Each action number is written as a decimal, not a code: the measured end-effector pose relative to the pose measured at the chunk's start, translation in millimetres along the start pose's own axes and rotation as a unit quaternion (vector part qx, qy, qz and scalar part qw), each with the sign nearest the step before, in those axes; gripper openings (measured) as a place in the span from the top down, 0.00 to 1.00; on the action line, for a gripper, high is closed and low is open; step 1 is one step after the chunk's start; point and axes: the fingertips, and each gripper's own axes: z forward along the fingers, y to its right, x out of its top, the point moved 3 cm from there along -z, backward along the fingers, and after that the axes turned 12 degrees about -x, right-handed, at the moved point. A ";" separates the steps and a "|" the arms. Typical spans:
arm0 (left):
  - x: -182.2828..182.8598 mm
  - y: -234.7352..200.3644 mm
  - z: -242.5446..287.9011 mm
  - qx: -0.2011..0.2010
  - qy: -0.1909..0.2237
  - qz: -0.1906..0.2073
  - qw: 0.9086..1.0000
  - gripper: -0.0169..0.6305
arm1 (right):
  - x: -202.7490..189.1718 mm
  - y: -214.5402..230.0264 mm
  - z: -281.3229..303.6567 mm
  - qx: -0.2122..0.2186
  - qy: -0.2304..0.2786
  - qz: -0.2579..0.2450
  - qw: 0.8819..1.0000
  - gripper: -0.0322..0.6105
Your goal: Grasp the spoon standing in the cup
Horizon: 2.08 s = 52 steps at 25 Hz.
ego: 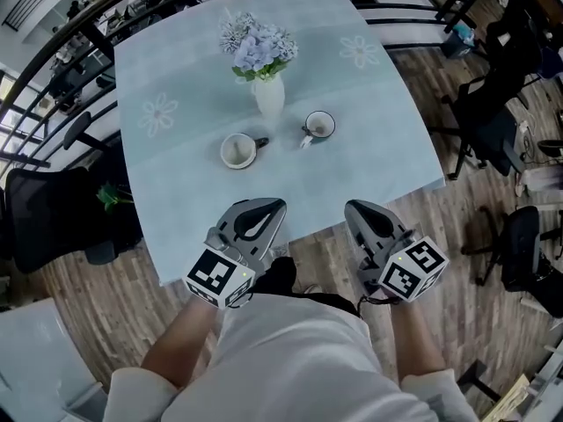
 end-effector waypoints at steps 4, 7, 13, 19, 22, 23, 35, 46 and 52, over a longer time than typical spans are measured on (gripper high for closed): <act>4.6 -29.4 3.4 -0.009 -0.002 -0.004 1.000 0.94 | 16.1 2.7 24.7 -0.011 0.000 -0.001 1.000 0.92; 8.8 -45.6 5.0 -0.017 -0.004 -0.004 1.000 0.94 | 26.2 5.9 37.6 -0.021 0.002 0.001 1.000 0.92; 11.8 -70.9 10.3 -0.023 -0.002 -0.005 1.000 0.94 | 37.5 11.1 57.1 -0.030 0.003 0.000 1.000 0.92; 14.8 -87.5 20.0 -0.022 -0.002 -0.008 1.000 0.94 | 46.7 17.5 72.9 -0.028 0.003 0.000 1.000 0.92; 14.5 -96.3 28.3 -0.018 -0.005 -0.013 1.000 0.94 | 52.5 24.0 81.2 -0.023 0.003 0.001 1.000 0.92; 14.2 -98.9 31.7 -0.017 -0.006 -0.014 1.000 0.94 | 54.6 26.9 84.1 -0.020 0.003 0.002 1.000 0.92; -2.5 -131.3 82.4 0.058 -0.022 -0.045 0.997 0.94 | 72.8 86.6 122.6 0.033 -0.030 -0.005 0.999 0.92; -25.0 -150.5 130.6 0.116 -0.017 -0.066 0.991 0.94 | 76.3 136.1 157.5 0.082 -0.068 -0.014 0.994 0.92; -44.1 -158.6 141.1 0.140 -0.033 -0.075 0.987 0.93 | 68.8 151.1 170.1 0.095 -0.085 -0.012 0.992 0.92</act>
